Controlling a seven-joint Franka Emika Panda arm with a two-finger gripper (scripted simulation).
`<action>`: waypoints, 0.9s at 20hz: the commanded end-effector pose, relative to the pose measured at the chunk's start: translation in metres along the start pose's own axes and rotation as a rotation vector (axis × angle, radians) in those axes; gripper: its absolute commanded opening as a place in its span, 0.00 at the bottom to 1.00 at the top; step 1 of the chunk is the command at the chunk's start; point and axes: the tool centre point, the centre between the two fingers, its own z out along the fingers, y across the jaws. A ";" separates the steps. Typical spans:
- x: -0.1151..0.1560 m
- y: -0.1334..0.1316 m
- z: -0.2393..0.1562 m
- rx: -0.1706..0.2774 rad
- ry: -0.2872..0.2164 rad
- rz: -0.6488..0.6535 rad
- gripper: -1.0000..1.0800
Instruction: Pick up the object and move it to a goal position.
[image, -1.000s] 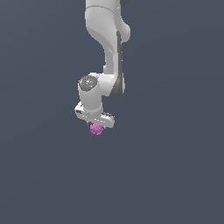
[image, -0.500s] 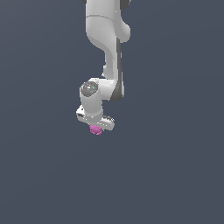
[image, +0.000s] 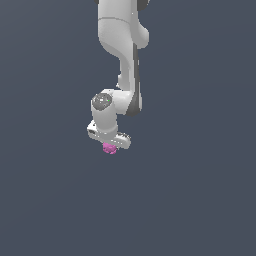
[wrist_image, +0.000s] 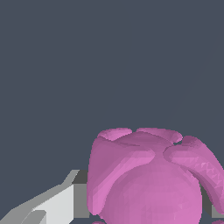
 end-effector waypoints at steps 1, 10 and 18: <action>0.000 0.000 -0.001 0.000 0.000 0.000 0.00; -0.001 0.012 -0.032 0.000 0.000 0.000 0.00; -0.004 0.036 -0.098 0.001 0.000 0.000 0.00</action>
